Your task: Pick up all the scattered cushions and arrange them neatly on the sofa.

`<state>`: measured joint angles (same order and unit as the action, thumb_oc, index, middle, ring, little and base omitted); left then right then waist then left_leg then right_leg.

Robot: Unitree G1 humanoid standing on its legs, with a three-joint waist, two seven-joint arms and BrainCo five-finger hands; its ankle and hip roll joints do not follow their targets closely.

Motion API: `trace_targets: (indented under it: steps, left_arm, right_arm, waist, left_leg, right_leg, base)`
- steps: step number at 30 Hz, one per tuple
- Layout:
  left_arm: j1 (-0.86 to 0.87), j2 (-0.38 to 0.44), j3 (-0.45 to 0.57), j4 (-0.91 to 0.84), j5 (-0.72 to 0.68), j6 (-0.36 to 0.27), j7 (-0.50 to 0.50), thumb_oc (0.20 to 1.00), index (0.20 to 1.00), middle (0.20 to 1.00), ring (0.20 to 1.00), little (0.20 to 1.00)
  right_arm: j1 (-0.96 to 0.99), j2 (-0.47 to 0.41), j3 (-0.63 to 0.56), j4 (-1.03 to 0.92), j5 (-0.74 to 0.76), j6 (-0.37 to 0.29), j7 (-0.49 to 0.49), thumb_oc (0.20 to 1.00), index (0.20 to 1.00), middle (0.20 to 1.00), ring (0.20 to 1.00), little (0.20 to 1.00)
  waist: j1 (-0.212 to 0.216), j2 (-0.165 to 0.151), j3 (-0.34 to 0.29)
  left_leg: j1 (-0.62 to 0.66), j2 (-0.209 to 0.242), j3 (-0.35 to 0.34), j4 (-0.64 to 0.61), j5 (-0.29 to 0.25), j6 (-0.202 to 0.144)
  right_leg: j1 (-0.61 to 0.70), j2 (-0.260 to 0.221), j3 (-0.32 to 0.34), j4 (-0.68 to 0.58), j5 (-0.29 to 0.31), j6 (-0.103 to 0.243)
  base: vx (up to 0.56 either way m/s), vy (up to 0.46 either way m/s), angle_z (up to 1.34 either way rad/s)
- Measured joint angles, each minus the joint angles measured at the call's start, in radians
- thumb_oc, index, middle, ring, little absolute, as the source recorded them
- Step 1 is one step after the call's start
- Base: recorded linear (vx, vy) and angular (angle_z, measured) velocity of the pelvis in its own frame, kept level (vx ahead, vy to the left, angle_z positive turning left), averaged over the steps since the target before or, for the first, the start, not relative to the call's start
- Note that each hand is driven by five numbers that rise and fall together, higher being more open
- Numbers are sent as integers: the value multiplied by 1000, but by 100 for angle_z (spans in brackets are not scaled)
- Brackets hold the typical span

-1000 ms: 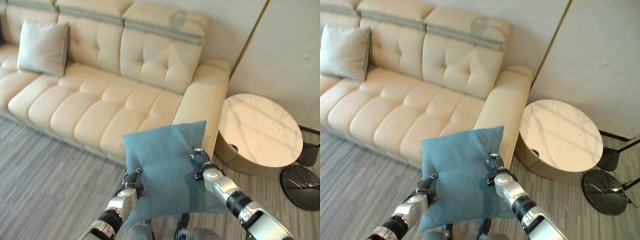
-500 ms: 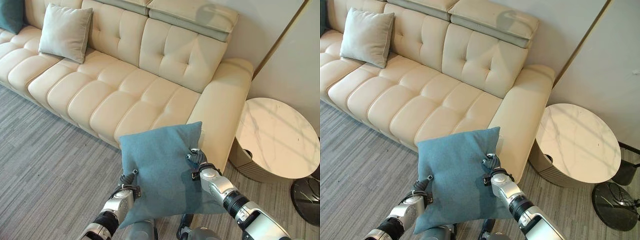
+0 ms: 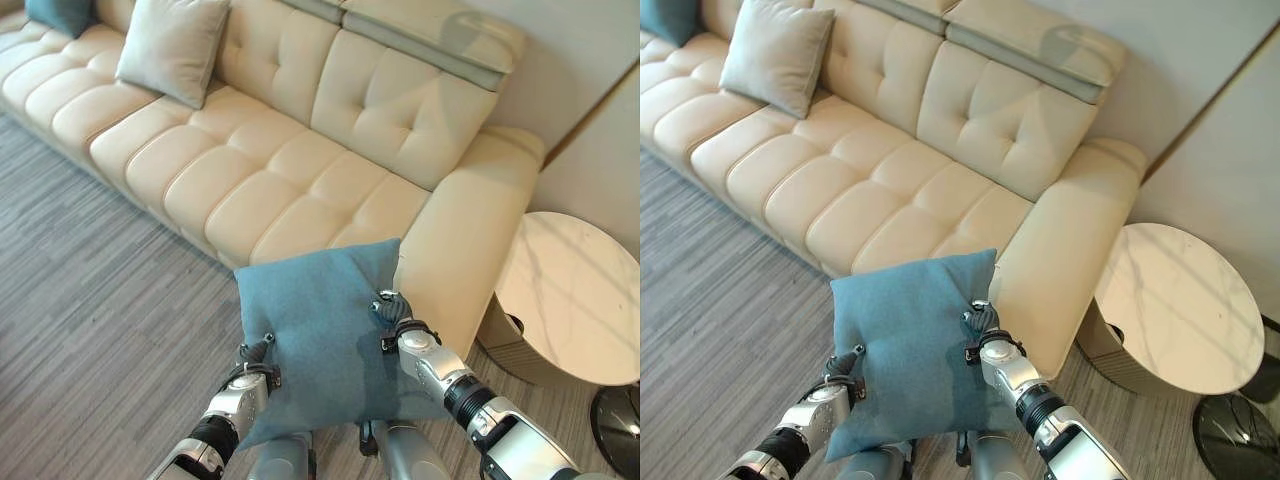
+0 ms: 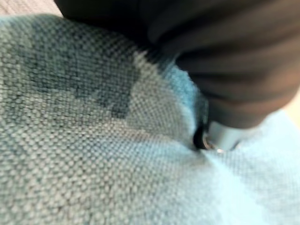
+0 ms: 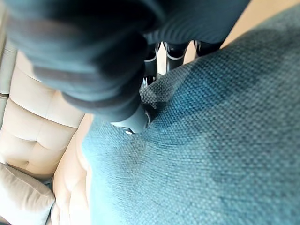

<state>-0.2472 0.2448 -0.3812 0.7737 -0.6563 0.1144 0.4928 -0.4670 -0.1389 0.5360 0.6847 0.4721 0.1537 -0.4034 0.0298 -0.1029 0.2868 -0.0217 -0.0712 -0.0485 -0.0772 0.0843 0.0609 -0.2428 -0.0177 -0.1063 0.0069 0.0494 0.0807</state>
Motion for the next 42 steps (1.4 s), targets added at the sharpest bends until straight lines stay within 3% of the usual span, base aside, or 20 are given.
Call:
trace_targets:
  steps: [2, 7, 8, 9, 11, 12, 14, 16, 17, 20, 21, 24, 26, 28, 31, 33, 34, 37, 40, 42]
  left_arm:
    - [3, 2, 7, -1, 0, 0, 0, 200, 200, 200, 200, 200]
    - [2, -1, 44, -33, 0, -4, 0, 200, 200, 200, 200, 200]
    - [0, -6, 71, -55, -2, -3, -2, 200, 200, 200, 200, 200]
    - [0, -7, 71, -75, -1, -7, -1, 200, 200, 200, 200, 200]
    - [-1, 3, 98, -105, -3, -10, 0, 200, 200, 200, 200, 200]
    - [-2, -4, 120, -132, -8, -16, 1, 200, 200, 200, 200, 200]
    - [-29, 12, 148, -147, -29, -22, 4, 200, 200, 200, 200, 200]
    - [-57, 34, 165, -185, -35, -25, 20, 200, 200, 200, 200, 200]
    - [-62, 39, 167, -191, -35, -26, 21, 200, 200, 200, 200, 200]
    - [-73, 58, 172, -221, -40, -39, 30, 200, 200, 200, 200, 200]
    - [-73, 58, 167, -221, -40, -43, 32, 200, 200, 200, 200, 200]
    - [-68, 50, 152, -221, -40, -43, 32, 200, 200, 200, 200, 200]
    - [-50, 32, 142, -221, -41, -40, 36, 200, 200, 200, 200, 200]
    - [-43, 25, 136, -221, -41, -39, 37, 200, 200, 200, 200, 200]
    - [-31, 38, 124, -224, -41, -36, 40, 200, 200, 200, 200, 200]
    - [-30, 50, 124, -235, -39, -36, 48, 200, 200, 200, 200, 200]
    - [-24, 64, 123, -254, -38, -34, 57, 200, 200, 200, 200, 200]
    - [-20, 96, 124, -286, -30, -28, 62, 200, 200, 200, 200, 200]
    - [15, 114, 124, -345, -29, -23, 67, 200, 200, 200, 200, 200]
    - [21, 108, 131, -361, -21, -23, 70, 200, 200, 200, 200, 200]
  right_arm:
    - [0, 1, 1, 3, 0, 0, 0, 200, 200, 200, 200, 200]
    - [-12, -13, -2, -3, -2, 3, 2, 200, 200, 200, 200, 200]
    - [-33, -24, 0, -7, -1, 8, 3, 200, 200, 200, 200, 200]
    - [-56, -31, -2, -7, -2, 8, 3, 200, 200, 200, 200, 200]
    - [-96, -38, -7, -39, 0, 8, 3, 200, 200, 200, 200, 200]
    - [-123, -43, -7, -77, -1, 1, 4, 200, 200, 200, 200, 200]
    - [-156, -48, -7, -114, -1, -8, 4, 200, 200, 200, 200, 200]
    - [-225, -53, -8, -124, -4, -8, 6, 200, 200, 200, 200, 200]
    - [-234, -54, -9, -124, -5, -8, 7, 200, 200, 200, 200, 200]
    - [-245, -57, -15, -127, -21, -8, 11, 200, 200, 200, 200, 200]
    - [-239, -60, -17, -127, -21, -5, 12, 200, 200, 200, 200, 200]
    - [-206, -75, -17, -146, -33, 10, 14, 200, 200, 200, 200, 200]
    - [-187, -80, -23, -147, -44, 21, 19, 200, 200, 200, 200, 200]
    - [-177, -82, -32, -147, -44, 43, 20, 200, 200, 200, 200, 200]
    - [-163, -75, -37, -161, -44, 50, 35, 200, 200, 200, 200, 200]
    - [-144, -73, -39, -186, -51, 51, 35, 200, 200, 200, 200, 200]
    - [-138, -65, -38, -191, -57, 51, 36, 200, 200, 200, 200, 200]
    - [-110, -55, -40, -225, -61, 51, 36, 200, 200, 200, 200, 200]
    - [-113, -35, -61, -226, -67, 50, 36, 200, 200, 200, 200, 200]
    - [-113, -32, -70, -231, -81, 49, 36, 200, 200, 200, 200, 200]
  waist:
    - [6, 0, -1]
    - [0, 7, -7]
    - [-2, 2, -10]
    - [6, 4, -12]
    - [17, 20, -14]
    - [15, 28, -19]
    - [12, 28, -20]
    - [13, 26, -20]
    - [14, 26, -20]
    - [15, 26, -19]
    - [11, 28, -19]
    - [8, 31, -20]
    - [7, 74, -42]
    - [12, 68, -48]
    - [19, 67, -64]
    - [32, 63, -66]
    - [38, 63, -65]
    - [50, 64, -65]
    - [70, 61, -62]
    - [72, 61, -61]
  left_leg:
    - [31, 17, 0, -1, -21, -30]
    - [45, 62, -24, 177, -142, -98]
    - [-7, 55, -12, 341, -182, -156]
    - [-40, 53, -11, 469, -199, -179]
    - [-111, 63, -18, 642, -197, -189]
    - [-155, 88, 23, 713, -200, -199]
    - [-167, 105, 61, 659, -215, -176]
    - [-155, 104, 51, 423, -208, -158]
    - [-153, 103, 48, 377, -205, -158]
    - [-156, 133, -3, 154, -92, -191]
    - [-170, 158, 2, 119, -49, -185]
    - [-158, 182, 58, 70, -14, -184]
    - [-130, 194, 60, 52, 8, -168]
    - [-123, 157, 80, 45, 23, -155]
    - [-108, 79, 97, 32, 83, -81]
    - [-90, 45, 108, 17, 70, -60]
    - [-80, 30, 115, 14, 79, -23]
    - [-53, 36, 129, 12, 65, 7]
    - [-12, 42, 187, 4, 33, 39]
    - [-6, 54, 215, -1, 29, 41]
  right_leg:
    - [48, 11, -24, -36, 55, -3]
    - [172, 39, -124, -43, 71, -61]
    - [208, 45, -126, -62, 77, -101]
    - [244, 51, -125, -71, 87, -158]
    - [283, 56, -126, -87, 74, -194]
    - [289, 65, -130, -87, 67, -206]
    - [299, 66, -134, -87, 56, -221]
    - [302, 63, -130, -87, 52, -224]
    - [304, 63, -128, -87, 51, -223]
    - [327, 61, -133, -88, 35, -207]
    - [339, 57, -135, -88, 25, -196]
    - [364, 44, -141, -95, -16, -180]
    - [375, 45, -138, -94, -31, -134]
    - [380, 5, -128, -89, -52, -89]
    - [393, -72, -110, -88, -60, -22]
    - [393, -107, -110, -68, -68, -9]
    - [375, -128, -109, -15, -82, 15]
    - [273, -154, -96, 215, -146, 51]
    - [193, -182, -119, 369, -137, 79]
    - [167, -160, -139, 376, -199, 54]
  base:
    - [538, -120, 38]
    - [319, -89, 36]
    - [175, -95, 28]
    - [221, -144, 20]
    - [175, -124, -8]
    - [160, -50, -2]
    - [186, 9, 12]
    - [170, 52, 1]
    - [144, 88, -11]
    - [152, 106, -5]
    - [232, 165, 7]
    - [299, 226, 17]
    - [355, 339, 3]
    - [287, 284, 4]
    - [208, 239, 7]
    - [215, 290, 7]
    - [106, 240, -3]
    - [59, 207, -12]
    - [53, 150, -57]
    - [-47, -1, -64]
